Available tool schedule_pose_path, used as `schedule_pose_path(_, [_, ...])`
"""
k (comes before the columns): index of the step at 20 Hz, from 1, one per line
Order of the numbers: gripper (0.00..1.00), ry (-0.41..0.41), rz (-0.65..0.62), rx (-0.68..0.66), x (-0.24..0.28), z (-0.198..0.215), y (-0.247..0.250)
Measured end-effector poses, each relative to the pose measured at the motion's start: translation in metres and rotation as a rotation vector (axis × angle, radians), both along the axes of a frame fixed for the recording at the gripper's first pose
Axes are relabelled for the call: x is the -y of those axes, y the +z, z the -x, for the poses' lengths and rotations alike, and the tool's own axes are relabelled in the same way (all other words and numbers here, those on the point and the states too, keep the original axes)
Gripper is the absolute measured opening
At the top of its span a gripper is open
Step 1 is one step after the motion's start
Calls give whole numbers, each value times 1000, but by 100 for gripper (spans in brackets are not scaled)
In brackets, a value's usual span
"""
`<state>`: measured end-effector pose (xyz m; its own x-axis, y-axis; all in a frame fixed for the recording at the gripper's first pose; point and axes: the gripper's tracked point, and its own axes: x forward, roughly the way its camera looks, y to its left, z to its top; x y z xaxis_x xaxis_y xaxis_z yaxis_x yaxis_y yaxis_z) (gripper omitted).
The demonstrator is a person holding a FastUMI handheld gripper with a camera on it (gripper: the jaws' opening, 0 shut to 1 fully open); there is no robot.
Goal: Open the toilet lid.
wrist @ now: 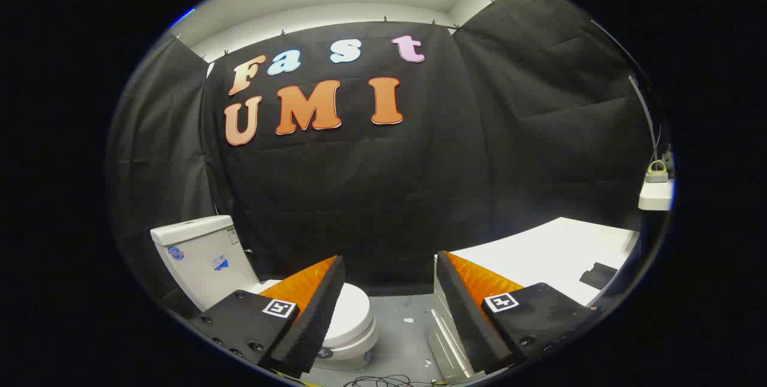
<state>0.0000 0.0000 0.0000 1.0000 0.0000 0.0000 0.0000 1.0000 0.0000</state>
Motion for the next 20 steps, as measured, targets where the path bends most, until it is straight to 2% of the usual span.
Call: schedule_pose_path(20, [98, -1, -1, 0, 0, -1, -2])
